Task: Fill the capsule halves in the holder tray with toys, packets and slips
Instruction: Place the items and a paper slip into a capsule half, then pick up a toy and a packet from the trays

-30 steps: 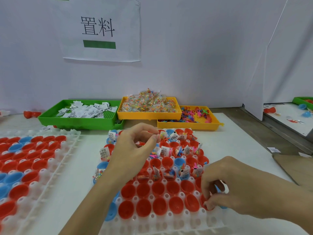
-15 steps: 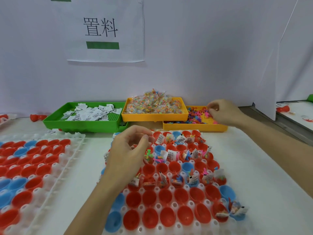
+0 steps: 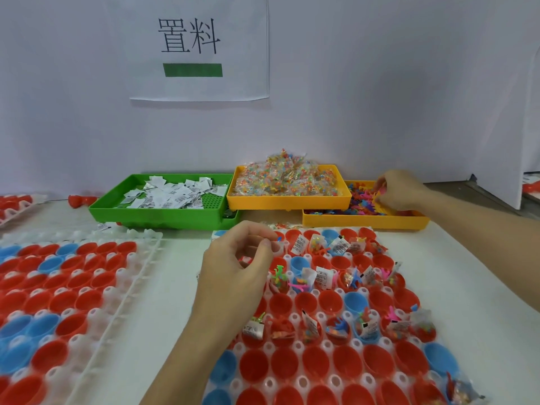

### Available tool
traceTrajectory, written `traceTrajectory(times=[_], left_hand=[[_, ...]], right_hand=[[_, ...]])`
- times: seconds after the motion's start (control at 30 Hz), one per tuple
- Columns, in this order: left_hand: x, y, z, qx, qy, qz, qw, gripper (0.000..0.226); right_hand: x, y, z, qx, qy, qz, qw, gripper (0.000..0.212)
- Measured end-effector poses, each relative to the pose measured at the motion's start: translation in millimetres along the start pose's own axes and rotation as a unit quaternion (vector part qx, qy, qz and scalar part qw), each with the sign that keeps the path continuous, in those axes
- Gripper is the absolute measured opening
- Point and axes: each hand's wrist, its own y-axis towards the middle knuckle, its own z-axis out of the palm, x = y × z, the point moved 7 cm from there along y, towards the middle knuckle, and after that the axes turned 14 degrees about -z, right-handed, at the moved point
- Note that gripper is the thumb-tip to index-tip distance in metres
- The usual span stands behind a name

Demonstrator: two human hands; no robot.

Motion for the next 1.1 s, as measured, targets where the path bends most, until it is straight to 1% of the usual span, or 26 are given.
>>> traceTrajectory(times=[0.1,0.27,0.37,0.43,0.53,0.57,0.7,0.8,0.87,0.9,1.0,1.1], left_hand=[[0,0,0,0.001,-0.002,-0.002,1.0,0.023],[-4,0,-3,-0.004,-0.006,0.01,1.0,0.025],[-5,0,-3,-0.001,-0.019,0.006,1.0,0.025],[-5,-1,-2,0.004,-0.023,0.004,1.0,0.025],[-6,-3,1,0.012,-0.023,0.004,1.0,0.025],[-6,-3,2,0.016,-0.023,0.005,1.0,0.025],[-9,-7,5,0.03,-0.026,0.014,0.999,0.024],[-11,-8,5,0.033,-0.029,0.019,0.999,0.023],[-13,-8,5,0.033,-0.035,0.022,0.999,0.023],[-14,-8,4,0.034,-0.037,0.024,0.998,0.023],[-15,-11,6,0.04,-0.041,0.028,0.998,0.024],[-16,-13,11,0.049,-0.024,0.033,0.998,0.023]], right_hand=[[3,3,1,-0.004,0.035,-0.011,0.999,0.04],[11,-9,-15,-0.058,0.114,-0.042,0.991,0.021],[17,-25,-30,-0.101,0.144,-0.056,0.983,0.019],[18,-37,-36,-0.122,0.19,-0.048,0.973,0.019],[22,-55,-36,-0.133,0.304,-0.043,0.942,0.014],[23,-60,-34,-0.134,0.317,-0.045,0.938,0.013],[24,-72,-29,-0.127,0.262,-0.031,0.956,0.013],[22,-78,-34,-0.134,0.277,-0.007,0.951,0.015],[28,-84,-43,-0.143,0.32,-0.004,0.936,0.017],[35,-90,-48,-0.147,0.355,-0.009,0.923,0.017],[72,-115,-57,-0.136,0.464,-0.061,0.873,0.019],[109,-145,-59,-0.107,0.507,-0.11,0.848,0.021]])
